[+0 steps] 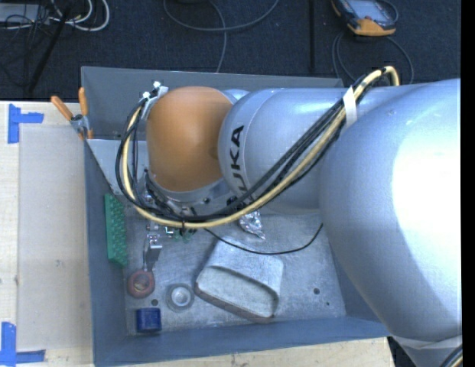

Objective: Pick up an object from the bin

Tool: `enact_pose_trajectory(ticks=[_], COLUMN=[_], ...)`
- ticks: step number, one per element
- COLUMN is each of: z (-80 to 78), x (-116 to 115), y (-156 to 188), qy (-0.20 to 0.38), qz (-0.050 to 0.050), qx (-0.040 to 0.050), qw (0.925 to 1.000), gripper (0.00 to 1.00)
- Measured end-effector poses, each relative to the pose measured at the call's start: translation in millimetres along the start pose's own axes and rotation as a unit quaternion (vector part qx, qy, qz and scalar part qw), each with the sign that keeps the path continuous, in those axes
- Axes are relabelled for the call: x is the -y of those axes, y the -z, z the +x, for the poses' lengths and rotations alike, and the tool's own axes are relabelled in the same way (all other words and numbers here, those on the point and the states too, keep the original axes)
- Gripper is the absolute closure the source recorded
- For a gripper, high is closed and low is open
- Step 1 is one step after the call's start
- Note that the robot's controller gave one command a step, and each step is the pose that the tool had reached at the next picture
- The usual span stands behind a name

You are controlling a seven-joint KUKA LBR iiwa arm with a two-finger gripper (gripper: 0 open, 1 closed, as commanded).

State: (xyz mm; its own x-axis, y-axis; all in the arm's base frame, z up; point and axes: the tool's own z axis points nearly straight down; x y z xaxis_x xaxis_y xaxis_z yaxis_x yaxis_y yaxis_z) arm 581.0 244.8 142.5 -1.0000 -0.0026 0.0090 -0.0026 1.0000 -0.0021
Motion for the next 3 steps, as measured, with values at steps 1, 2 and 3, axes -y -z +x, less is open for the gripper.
enact_pose_trajectory(ticks=[1,2,3], z=[46.3,48.3,24.1], x=[6.9,6.9,68.3], y=[-55.8,-57.4,141.9], qy=[0.107,0.106,0.180], qz=[-0.001,-0.001,0.000], qx=[0.0071,0.0040,0.0095], qw=[0.9942,0.9944,0.9835], gripper=[0.00,1.00,1.00])
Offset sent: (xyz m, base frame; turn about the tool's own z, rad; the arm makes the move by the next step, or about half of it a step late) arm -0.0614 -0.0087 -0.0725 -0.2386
